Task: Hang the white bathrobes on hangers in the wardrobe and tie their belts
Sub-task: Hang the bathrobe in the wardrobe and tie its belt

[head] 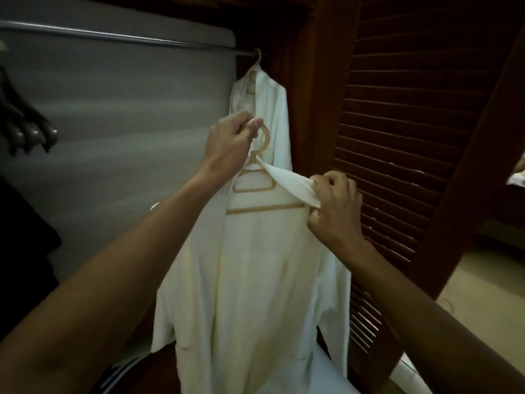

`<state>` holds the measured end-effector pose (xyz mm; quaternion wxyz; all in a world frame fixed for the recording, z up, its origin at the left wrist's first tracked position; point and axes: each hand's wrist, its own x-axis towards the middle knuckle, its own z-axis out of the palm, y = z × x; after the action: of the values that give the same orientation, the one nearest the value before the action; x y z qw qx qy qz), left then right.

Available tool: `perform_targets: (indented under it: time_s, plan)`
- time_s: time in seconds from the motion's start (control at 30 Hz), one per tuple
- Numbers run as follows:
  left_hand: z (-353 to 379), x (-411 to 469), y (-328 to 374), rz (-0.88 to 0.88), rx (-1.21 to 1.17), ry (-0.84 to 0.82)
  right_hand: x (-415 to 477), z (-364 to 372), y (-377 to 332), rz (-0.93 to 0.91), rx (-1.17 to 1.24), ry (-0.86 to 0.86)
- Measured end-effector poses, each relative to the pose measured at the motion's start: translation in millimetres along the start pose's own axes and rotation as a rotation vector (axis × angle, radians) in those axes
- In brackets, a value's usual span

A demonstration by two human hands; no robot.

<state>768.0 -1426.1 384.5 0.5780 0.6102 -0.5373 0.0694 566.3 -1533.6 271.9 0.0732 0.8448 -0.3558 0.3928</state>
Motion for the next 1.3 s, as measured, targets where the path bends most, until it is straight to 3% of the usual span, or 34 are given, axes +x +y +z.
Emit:
perform_targets:
  time_s: [0.13,0.3,0.37,0.4,0.5,0.53,0.63,0.7,0.8,0.93,1.03,1.13,1.23,1.3]
  plan:
    - [-2,18,-17,-0.114,-0.061,0.094,9,19,-6,-0.03,0.295,-0.02]
    - [-4,37,-45,-0.172,-0.062,0.138,30,20,-34,-0.169,0.608,-0.458]
    - [-8,46,-56,-0.176,-0.153,0.098,52,16,-36,-0.173,0.767,-0.436]
    - [-10,52,-61,-0.172,-0.221,0.069,67,16,-36,-0.166,0.79,-0.336]
    - [-14,73,-71,-0.151,-0.457,0.001,119,22,-39,-0.254,0.536,-0.037]
    - [-15,82,-74,-0.142,-0.523,-0.018,136,28,-43,-0.298,0.459,-0.065]
    - [-21,113,-89,-0.091,-0.623,-0.092,180,50,-69,-0.343,0.381,-0.356]
    - [-29,134,-102,-0.028,-0.608,-0.132,203,70,-85,-0.329,0.355,-0.364]
    - [-47,167,-122,0.112,-0.331,-0.091,233,87,-103,-0.31,0.297,-0.196]
    - [-64,179,-158,0.353,0.228,0.215,271,98,-114,-0.235,0.201,-0.025]
    - [-56,153,-192,0.255,0.173,0.292,301,102,-117,-0.15,0.187,0.034]
    - [-29,115,-210,0.017,0.014,0.112,329,103,-125,-0.084,0.185,0.068]
    - [3,102,-220,-0.049,0.068,-0.152,352,108,-139,-0.051,0.212,0.057]
    - [12,117,-228,-0.089,0.022,-0.204,366,112,-144,-0.036,0.213,0.044]
